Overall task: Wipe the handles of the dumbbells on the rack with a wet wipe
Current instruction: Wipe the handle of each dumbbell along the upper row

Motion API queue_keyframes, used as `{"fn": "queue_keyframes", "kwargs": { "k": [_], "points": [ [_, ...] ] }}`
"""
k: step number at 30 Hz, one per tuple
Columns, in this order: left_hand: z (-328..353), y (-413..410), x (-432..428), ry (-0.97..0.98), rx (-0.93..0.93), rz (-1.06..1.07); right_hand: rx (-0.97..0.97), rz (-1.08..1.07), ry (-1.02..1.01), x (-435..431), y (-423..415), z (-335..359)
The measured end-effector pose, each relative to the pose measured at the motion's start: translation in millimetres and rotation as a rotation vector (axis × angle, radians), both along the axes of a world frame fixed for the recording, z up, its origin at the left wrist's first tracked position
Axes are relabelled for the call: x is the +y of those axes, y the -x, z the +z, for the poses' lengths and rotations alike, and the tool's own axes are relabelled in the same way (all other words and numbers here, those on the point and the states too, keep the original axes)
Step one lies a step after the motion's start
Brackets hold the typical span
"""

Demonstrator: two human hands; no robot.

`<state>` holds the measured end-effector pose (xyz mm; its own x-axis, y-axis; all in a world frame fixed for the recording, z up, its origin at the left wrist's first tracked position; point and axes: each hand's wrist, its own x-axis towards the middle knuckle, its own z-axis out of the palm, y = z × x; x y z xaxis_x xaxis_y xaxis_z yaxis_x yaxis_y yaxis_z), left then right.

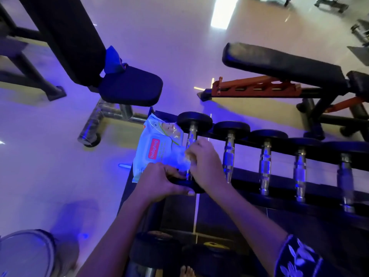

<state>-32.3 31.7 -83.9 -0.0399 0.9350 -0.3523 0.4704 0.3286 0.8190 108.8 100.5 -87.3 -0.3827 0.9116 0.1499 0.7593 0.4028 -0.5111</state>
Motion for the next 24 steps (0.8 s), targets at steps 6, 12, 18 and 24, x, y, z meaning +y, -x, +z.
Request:
{"fn": "queue_keyframes", "kwargs": {
  "k": [6, 12, 18, 24],
  "points": [
    [6, 1, 2, 0.002, -0.008, -0.01, 0.111, -0.08, 0.043, 0, -7, 3],
    [7, 1, 3, 0.04, -0.02, 0.007, 0.16, -0.192, 0.063, 8, 3, 7],
    [11, 3, 9, 0.081, -0.062, -0.024, 0.244, -0.375, 0.175, -18, 7, 10],
    [7, -1, 2, 0.086, -0.097, 0.041, 0.498, -0.631, 0.228, 18, 16, 9]
  ]
}}
